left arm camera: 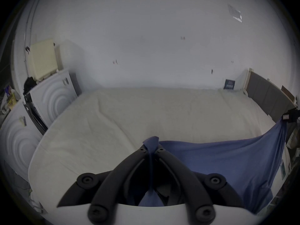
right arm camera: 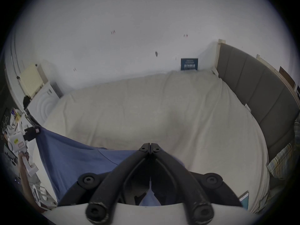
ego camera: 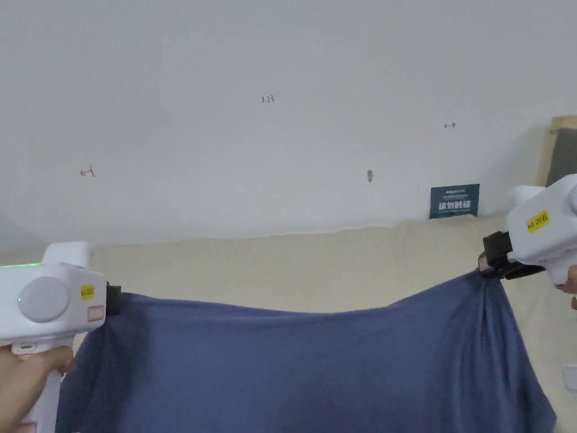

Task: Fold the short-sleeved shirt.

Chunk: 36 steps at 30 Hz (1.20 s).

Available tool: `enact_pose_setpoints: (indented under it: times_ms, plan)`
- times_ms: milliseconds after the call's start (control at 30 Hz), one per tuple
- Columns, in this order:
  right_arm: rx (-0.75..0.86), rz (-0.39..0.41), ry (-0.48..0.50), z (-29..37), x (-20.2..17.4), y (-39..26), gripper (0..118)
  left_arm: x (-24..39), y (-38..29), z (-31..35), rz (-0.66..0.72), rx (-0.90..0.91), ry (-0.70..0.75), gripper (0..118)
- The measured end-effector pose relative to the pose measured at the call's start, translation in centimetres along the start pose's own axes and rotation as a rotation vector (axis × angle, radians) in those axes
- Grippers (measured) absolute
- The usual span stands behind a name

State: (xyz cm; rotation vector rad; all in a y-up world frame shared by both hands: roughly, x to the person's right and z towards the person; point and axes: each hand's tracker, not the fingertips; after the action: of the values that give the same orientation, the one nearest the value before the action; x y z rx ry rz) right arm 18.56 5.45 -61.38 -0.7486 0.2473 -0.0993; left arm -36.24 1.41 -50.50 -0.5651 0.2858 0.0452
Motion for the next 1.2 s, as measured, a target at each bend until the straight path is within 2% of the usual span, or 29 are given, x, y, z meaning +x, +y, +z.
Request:
enact_pose_setpoints:
  times_ms: [100,300,400,567,700,867,933,967,1000,1033,1067,1100,1133,1200]
  plan:
    - [0.045,0.009,-0.002,2.6,-0.5,1.6,0,-0.4,2.1,3.9,0.033,0.069,-0.033,3]
    - [0.138,-0.008,0.037,7.8,-1.4,4.9,0,-1.0,6.3,9.0,-0.010,0.176,-0.012,3]
    - [0.178,-0.011,0.025,9.6,-2.1,6.5,0,-1.1,8.3,11.1,-0.007,0.219,-0.013,3]
    - [0.225,-0.026,0.033,12.2,-3.2,9.1,0,-1.0,12.4,12.5,-0.035,0.276,0.007,3]
    - [0.261,-0.020,0.008,12.8,-3.3,13.6,0,-1.2,16.2,12.9,-0.022,0.316,0.010,3]
    - [0.345,-0.101,0.033,14.5,-3.5,20.4,0,-1.1,22.2,13.0,-0.021,0.355,0.038,3]
    - [0.374,-0.074,0.014,15.2,-4.1,22.6,0,-0.8,23.9,13.3,-0.015,0.384,0.076,3]
    - [0.377,-0.036,-0.013,15.3,-4.7,23.6,0,-1.6,25.6,12.6,-0.027,0.462,0.090,3]
    - [0.377,-0.007,-0.045,15.6,-5.1,24.6,0,-1.5,26.9,12.6,-0.069,0.477,0.108,3]
    - [0.382,0.017,-0.068,15.8,-5.3,25.3,0,-1.4,28.0,12.6,-0.044,0.460,0.126,3]
    - [0.416,-0.047,-0.035,16.2,-5.4,26.2,0,-1.4,28.9,12.7,-0.042,0.466,0.123,3]
    - [0.426,-0.078,-0.005,16.6,-5.7,26.9,0,-1.1,29.3,13.4,-0.048,0.472,0.109,3]
    - [0.438,-0.065,0.000,16.9,-6.1,27.3,0,-1.1,29.6,13.5,-0.001,0.515,0.084,3]
    - [0.434,0.000,-0.071,17.0,-7.0,27.8,0,-1.1,30.1,13.1,-0.020,0.491,0.094,3]
